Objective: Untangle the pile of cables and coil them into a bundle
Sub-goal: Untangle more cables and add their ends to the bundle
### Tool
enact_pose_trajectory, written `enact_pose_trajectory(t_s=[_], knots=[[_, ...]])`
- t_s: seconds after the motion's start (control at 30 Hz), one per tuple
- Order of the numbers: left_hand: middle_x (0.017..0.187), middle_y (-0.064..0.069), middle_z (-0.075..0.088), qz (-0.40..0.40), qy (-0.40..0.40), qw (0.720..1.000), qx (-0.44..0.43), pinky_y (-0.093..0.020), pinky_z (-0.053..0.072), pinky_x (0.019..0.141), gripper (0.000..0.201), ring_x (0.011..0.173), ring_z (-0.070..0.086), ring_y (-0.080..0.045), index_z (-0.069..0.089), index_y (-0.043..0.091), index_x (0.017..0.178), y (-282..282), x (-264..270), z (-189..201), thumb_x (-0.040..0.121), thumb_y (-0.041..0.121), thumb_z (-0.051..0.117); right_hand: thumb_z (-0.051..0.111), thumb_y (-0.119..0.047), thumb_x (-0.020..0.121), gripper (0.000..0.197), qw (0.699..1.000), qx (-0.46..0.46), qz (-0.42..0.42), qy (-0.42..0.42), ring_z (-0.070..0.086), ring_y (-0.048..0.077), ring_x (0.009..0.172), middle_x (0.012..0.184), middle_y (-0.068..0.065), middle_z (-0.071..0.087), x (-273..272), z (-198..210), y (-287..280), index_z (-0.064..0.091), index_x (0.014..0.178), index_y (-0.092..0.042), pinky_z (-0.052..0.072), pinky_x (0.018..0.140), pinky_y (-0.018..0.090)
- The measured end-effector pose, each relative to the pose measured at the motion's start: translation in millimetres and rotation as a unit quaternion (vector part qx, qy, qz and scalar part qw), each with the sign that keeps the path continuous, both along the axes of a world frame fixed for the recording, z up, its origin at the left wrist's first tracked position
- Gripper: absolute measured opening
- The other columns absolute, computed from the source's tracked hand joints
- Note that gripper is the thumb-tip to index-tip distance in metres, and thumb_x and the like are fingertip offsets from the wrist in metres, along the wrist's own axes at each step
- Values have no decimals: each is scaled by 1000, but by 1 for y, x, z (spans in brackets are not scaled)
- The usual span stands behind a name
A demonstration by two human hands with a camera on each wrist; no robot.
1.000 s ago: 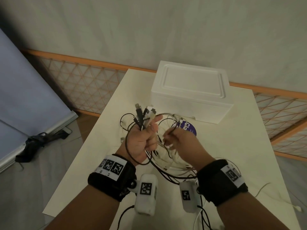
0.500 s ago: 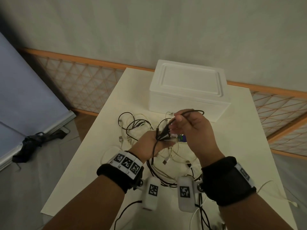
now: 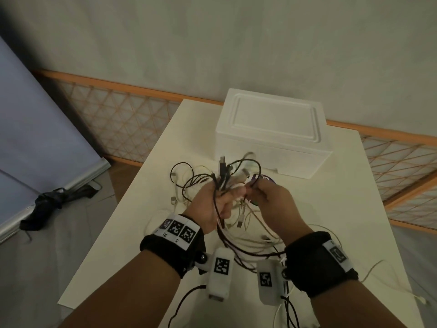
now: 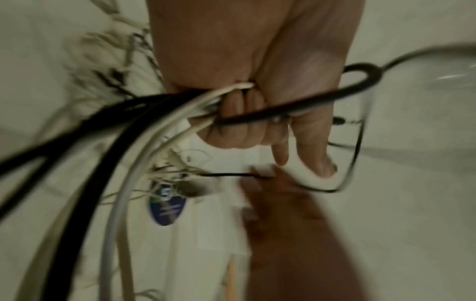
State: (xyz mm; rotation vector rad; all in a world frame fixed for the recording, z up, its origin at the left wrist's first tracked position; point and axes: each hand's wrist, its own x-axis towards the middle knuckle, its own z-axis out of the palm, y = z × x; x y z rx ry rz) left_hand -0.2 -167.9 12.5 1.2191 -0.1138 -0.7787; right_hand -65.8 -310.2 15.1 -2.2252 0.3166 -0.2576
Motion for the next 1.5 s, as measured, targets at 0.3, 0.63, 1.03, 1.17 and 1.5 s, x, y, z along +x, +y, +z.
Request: enact_pose_trajectory(t_s=[0.3, 0.63, 1.03, 1.17, 1.5], knots=[[44, 4, 35, 63, 35, 990, 119, -22, 24, 40, 16, 37, 29, -10, 60, 13, 83, -6, -3, -25, 83, 23, 72, 73, -17, 81, 19, 983, 155, -46, -82, 66, 13, 78, 85, -2, 69, 3, 20, 1, 60, 90, -27, 54, 71, 27], [48, 8, 26, 70, 33, 995, -60, -18, 17, 36, 30, 38, 20, -6, 62, 10, 96, -2, 5, 3, 73, 28, 70, 57, -10, 92, 15, 985, 153, 47, 69, 63, 10, 67, 72, -2, 67, 0, 12, 15, 65, 81, -16, 55, 65, 27], [44, 5, 31, 29, 11, 987, 156, -20, 22, 40, 27, 37, 23, -10, 64, 10, 77, 14, 8, -33, 92, 32, 60, 56, -15, 94, 15, 992, 118, 32, -22, 48, 4, 43, 53, -10, 55, -4, 38, -16, 66, 83, -20, 40, 48, 16], [38, 6, 28, 139, 86, 978, 131, -19, 17, 40, 45, 31, 19, -10, 54, 11, 66, 31, 18, -46, 95, 45, 51, 55, -28, 94, 22, 964, -169, 63, 194, 58, 15, 76, 71, -10, 57, -31, 29, -74, 70, 97, -12, 38, 63, 19], [40, 5, 26, 190, 99, 975, 64, -18, 19, 37, 48, 32, 22, -11, 40, 15, 60, 29, -7, -31, 94, 47, 50, 59, -47, 85, 22, 922, -313, 30, 228, 55, 11, 95, 90, -13, 57, -71, 52, -49, 61, 92, -26, 43, 84, 26]])
